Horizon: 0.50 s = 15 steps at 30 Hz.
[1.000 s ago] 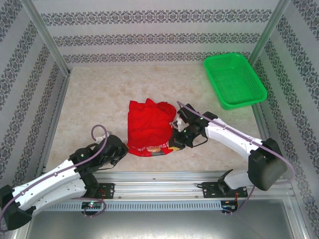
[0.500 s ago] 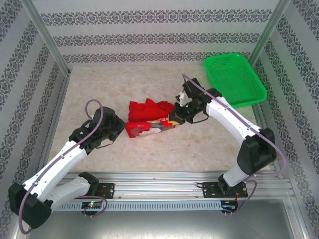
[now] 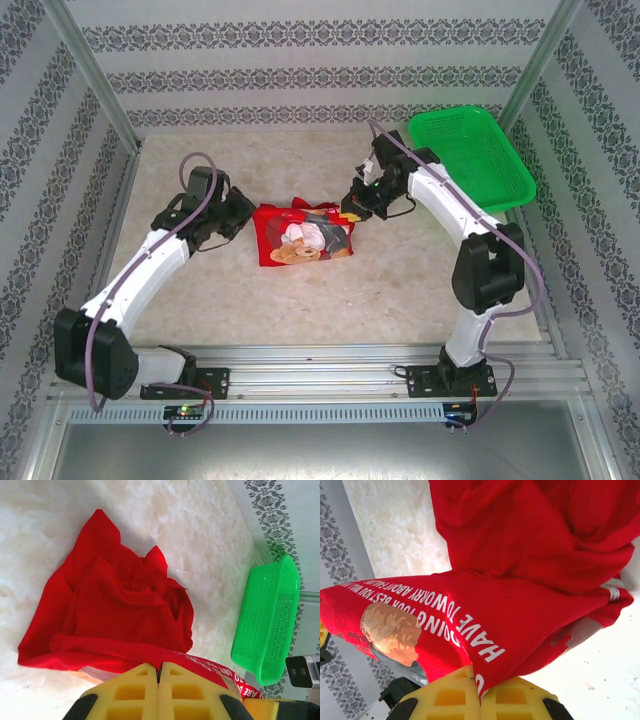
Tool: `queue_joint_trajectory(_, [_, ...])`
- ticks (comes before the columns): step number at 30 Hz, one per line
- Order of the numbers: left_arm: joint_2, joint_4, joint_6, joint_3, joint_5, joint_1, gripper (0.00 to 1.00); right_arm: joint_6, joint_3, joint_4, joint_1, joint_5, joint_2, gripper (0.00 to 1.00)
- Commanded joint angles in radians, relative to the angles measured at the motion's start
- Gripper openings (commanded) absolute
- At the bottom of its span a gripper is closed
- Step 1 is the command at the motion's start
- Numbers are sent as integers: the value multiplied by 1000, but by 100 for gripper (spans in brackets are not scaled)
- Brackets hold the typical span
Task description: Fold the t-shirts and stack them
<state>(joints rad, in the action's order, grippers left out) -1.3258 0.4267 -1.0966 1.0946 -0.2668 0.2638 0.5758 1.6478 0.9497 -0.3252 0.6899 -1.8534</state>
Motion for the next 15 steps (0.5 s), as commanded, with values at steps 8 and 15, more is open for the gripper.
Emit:
queue_joint_trajectory(8, [-198,-100,99,127,-100,-61,0,-17,110,2,62,23,-132,0])
queue_joint_trajectory(15, [-303,-122,119,149,-124,-96,0,-4,158,-24,73,30,-242,0])
